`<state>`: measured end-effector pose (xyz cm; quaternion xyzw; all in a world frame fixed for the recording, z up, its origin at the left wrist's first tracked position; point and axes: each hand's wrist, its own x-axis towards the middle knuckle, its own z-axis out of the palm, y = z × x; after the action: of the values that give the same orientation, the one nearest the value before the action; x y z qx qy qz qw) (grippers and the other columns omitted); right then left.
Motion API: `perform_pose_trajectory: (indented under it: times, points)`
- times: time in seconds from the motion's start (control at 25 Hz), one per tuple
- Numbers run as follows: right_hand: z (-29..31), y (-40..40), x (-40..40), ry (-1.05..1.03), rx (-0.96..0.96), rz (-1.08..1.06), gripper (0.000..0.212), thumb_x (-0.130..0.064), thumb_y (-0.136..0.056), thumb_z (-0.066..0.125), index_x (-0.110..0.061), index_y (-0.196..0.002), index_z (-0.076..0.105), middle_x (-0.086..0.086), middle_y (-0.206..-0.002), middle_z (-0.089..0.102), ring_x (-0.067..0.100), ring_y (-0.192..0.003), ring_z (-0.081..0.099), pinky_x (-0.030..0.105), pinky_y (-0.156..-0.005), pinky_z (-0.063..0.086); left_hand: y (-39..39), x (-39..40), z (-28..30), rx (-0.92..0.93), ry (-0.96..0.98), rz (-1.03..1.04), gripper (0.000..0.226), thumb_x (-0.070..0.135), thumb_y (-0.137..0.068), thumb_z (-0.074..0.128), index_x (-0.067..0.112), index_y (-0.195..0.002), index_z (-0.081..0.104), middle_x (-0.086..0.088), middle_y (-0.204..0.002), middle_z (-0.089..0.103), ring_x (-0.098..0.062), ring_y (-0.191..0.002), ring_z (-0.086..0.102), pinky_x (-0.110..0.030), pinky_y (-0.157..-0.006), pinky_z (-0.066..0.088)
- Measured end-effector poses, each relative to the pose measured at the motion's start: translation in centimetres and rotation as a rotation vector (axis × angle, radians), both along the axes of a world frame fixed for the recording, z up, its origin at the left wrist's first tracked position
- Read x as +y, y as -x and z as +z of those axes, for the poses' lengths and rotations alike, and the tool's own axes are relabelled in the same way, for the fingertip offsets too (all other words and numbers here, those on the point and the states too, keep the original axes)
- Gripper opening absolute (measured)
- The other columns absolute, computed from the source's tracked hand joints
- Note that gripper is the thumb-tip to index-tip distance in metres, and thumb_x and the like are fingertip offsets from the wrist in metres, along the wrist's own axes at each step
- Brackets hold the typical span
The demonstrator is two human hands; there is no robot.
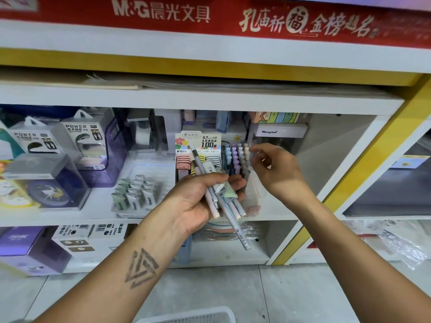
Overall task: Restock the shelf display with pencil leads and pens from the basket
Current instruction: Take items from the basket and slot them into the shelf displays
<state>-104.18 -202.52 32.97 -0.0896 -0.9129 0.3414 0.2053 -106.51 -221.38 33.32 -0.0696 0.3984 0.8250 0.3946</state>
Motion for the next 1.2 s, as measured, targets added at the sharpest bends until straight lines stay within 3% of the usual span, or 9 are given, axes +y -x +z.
perform_pose_trajectory:
  times: [0.08,0.2,0.32,0.44,0.6,0.72,0.84,1.0,1.2]
  points:
    - [1.0,-0.7,-0.9,0.318,-0.045,0.083,0.010,-0.020,-0.096,0.063,-0.024,-0.093,0.072,-0.001,-0.073,0.071,0.009,-0.060,0.061,0.017,-0.052,0.043,0.0,0.1,0.0,0.012,0.011,-0.002,0.021,-0.008,-0.083,0.059,-0.007,-0.104,0.064,-0.030,-0.104,0.070,-0.036,-0.095,0.072,-0.053,-0.078,0.059]
    - [1.8,-1.7,-1.8,0.540,-0.111,0.196,0.011,-0.015,-0.097,0.064,-0.014,-0.090,0.073,-0.002,-0.067,0.073,0.005,-0.053,0.064,0.011,-0.045,0.042,-0.3,0.4,0.2,0.049,0.015,-0.039,0.024,-0.008,-0.085,0.057,-0.008,-0.108,0.064,-0.030,-0.106,0.070,-0.037,-0.100,0.071,-0.054,-0.082,0.057]
    - [2.0,-2.0,-2.0,0.604,-0.171,0.206,0.008,-0.021,-0.095,0.066,-0.018,-0.095,0.073,0.001,-0.076,0.076,0.008,-0.059,0.066,0.018,-0.046,0.039,-0.8,0.5,0.3,0.076,-0.004,-0.069,0.030,-0.009,-0.077,0.061,-0.007,-0.107,0.068,-0.029,-0.106,0.070,-0.037,-0.096,0.072,-0.051,-0.073,0.060]
    - [1.5,-1.9,-1.8,0.649,-0.227,0.187,0.012,-0.026,-0.093,0.069,-0.018,-0.096,0.076,-0.001,-0.075,0.073,0.010,-0.060,0.056,0.026,-0.050,0.034,-1.1,0.3,0.5,0.100,0.007,-0.113,0.026,-0.010,-0.082,0.061,-0.005,-0.106,0.070,-0.029,-0.107,0.070,-0.038,-0.095,0.072,-0.047,-0.071,0.061]
    - [1.6,-1.9,-2.0,0.830,-0.221,0.157,0.020,-0.028,-0.087,0.076,-0.009,-0.091,0.077,0.009,-0.078,0.072,0.023,-0.067,0.061,0.032,-0.063,0.046,-1.3,0.2,0.8,0.105,-0.004,-0.163,0.037,-0.008,-0.085,0.060,-0.007,-0.121,0.060,-0.030,-0.111,0.068,-0.039,-0.098,0.071,-0.047,-0.073,0.060]
    - [1.8,-1.7,-2.1,0.930,-0.196,0.135,0.022,-0.018,-0.084,0.078,0.003,-0.088,0.073,0.014,-0.078,0.072,0.024,-0.063,0.064,0.027,-0.054,0.051,-1.4,0.2,0.9,0.112,-0.021,-0.196,0.037,-0.007,-0.086,0.059,-0.008,-0.123,0.058,-0.031,-0.114,0.067,-0.042,-0.102,0.069,-0.050,-0.075,0.059]
    - [2.3,-1.5,-1.8,1.018,-0.115,0.123,0.010,-0.006,-0.087,0.071,-0.001,-0.079,0.072,0.017,-0.073,0.066,0.024,-0.058,0.053,0.031,-0.056,0.043,-1.0,0.0,0.8,0.096,-0.007,-0.161,0.037,-0.006,-0.083,0.060,-0.009,-0.120,0.059,-0.032,-0.113,0.067,-0.043,-0.102,0.068,-0.058,-0.079,0.057]
    - [2.8,-1.7,-1.1,0.966,0.042,0.101,0.006,0.000,-0.091,0.065,0.002,-0.088,0.070,0.016,-0.072,0.062,0.018,-0.054,0.049,0.028,-0.054,0.041,0.0,-0.6,0.8,0.012,0.019,-0.010,0.030,-0.007,-0.079,0.062,-0.008,-0.109,0.060,-0.028,-0.101,0.071,-0.038,-0.090,0.073,-0.057,-0.074,0.058]
    - [3.3,-1.8,-0.1,0.674,0.190,0.054,0.020,0.003,-0.091,0.066,0.005,-0.110,0.061,0.020,-0.074,0.066,0.017,-0.053,0.061,0.032,-0.053,0.053,0.6,-1.4,0.9,0.021,0.069,0.065,0.031,-0.006,-0.070,0.065,-0.003,-0.101,0.061,-0.023,-0.083,0.072,-0.031,-0.073,0.074,-0.043,-0.059,0.061]
